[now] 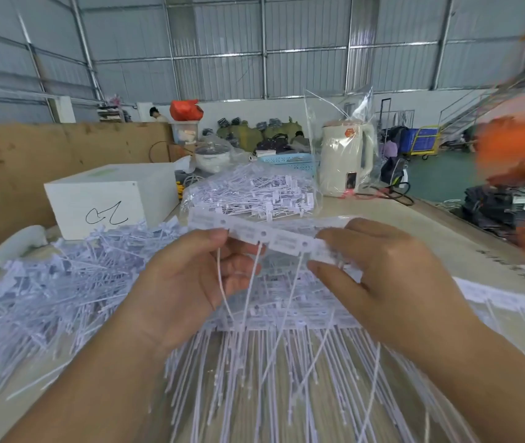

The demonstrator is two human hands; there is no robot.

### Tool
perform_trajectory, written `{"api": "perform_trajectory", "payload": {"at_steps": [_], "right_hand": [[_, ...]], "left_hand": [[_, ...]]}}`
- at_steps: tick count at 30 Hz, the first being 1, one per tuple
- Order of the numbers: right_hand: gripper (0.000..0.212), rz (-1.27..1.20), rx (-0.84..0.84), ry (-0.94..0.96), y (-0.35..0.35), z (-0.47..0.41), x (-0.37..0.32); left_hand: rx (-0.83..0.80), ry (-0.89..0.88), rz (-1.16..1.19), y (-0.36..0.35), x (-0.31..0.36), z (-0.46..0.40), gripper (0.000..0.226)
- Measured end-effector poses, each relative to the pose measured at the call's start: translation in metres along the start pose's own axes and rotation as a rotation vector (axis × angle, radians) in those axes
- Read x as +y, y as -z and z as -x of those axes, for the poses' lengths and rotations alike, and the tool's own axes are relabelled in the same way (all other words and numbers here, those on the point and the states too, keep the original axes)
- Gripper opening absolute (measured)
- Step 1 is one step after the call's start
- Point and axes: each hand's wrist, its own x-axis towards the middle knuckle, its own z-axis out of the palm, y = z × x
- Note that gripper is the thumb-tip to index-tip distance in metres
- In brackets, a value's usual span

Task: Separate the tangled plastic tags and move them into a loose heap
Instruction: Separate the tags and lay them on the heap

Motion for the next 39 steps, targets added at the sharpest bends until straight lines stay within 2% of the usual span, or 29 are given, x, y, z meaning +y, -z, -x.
{"api": "perform_trajectory", "payload": {"at_steps": [1, 3, 5, 7, 8, 10, 13, 15, 17, 20, 24, 27, 30, 35, 37, 39], "right_hand": [[0.030, -0.027, -0.060, -0.028, 0.002, 0.000, 0.001], [0.037, -0.071, -0.185, -0.057, 0.003, 0.000, 0.000], [0.044, -0.109, -0.226, -0.082, 0.002, 0.001, -0.001], [0.047, -0.118, -0.240, -0.108, 0.001, 0.001, -0.002], [0.042, -0.140, -0.246, -0.091, 0.001, 0.002, -0.001], [0.009, -0.173, -0.267, -0.054, 0.000, 0.003, 0.000], [0.044, -0.160, -0.286, 0.021, -0.002, 0.002, 0.002], [0.051, -0.236, -0.393, 0.030, -0.003, 0.002, 0.003], [0.049, -0.402, -0.501, -0.051, -0.004, 0.003, 0.005], [0.032, -0.662, -0.494, -0.261, -0.009, 0.004, 0.008], [0.035, -0.630, -0.512, -0.226, -0.017, 0.005, 0.000], [0.036, -0.654, -0.456, -0.270, -0.026, 0.006, -0.001], [0.036, -0.636, -0.356, -0.291, -0.030, 0.005, -0.006], [0.044, -0.589, -0.187, -0.256, -0.031, 0.005, -0.019], [0.053, -0.561, -0.140, -0.249, -0.035, 0.006, -0.023], [0.048, -0.520, -0.090, -0.249, -0.039, 0.007, -0.024]], "left_hand": [[-0.029, 0.024, 0.032, 0.000, 0.002, 0.001, 0.042], [-0.059, 0.053, 0.058, -0.001, 0.006, 0.003, 0.048], [-0.063, 0.056, 0.052, -0.004, 0.010, 0.004, 0.040], [0.011, 0.066, -0.032, -0.007, 0.008, 0.003, 0.021], [0.057, 0.072, -0.138, -0.009, 0.006, 0.002, 0.016], [0.137, 0.042, -0.452, -0.012, 0.001, 0.001, 0.027], [0.159, 0.000, -0.777, -0.014, -0.006, 0.002, 0.032], [0.152, -0.029, -0.903, -0.014, -0.009, 0.003, 0.028], [0.135, -0.055, -0.961, -0.015, -0.011, 0.005, 0.027], [0.079, -0.087, -0.939, -0.020, -0.013, 0.009, 0.026], [0.028, -0.114, -0.863, -0.025, -0.016, 0.010, 0.020], [0.078, -0.146, -0.751, -0.026, -0.019, 0.008, 0.016], [0.188, -0.205, -0.694, -0.030, -0.023, 0.006, 0.027], [0.350, -0.131, -0.233, -0.045, -0.029, 0.004, 0.038], [0.376, -0.106, -0.102, -0.049, -0.030, 0.004, 0.038], [0.414, -0.093, -0.026, -0.051, -0.033, 0.003, 0.032]]}}
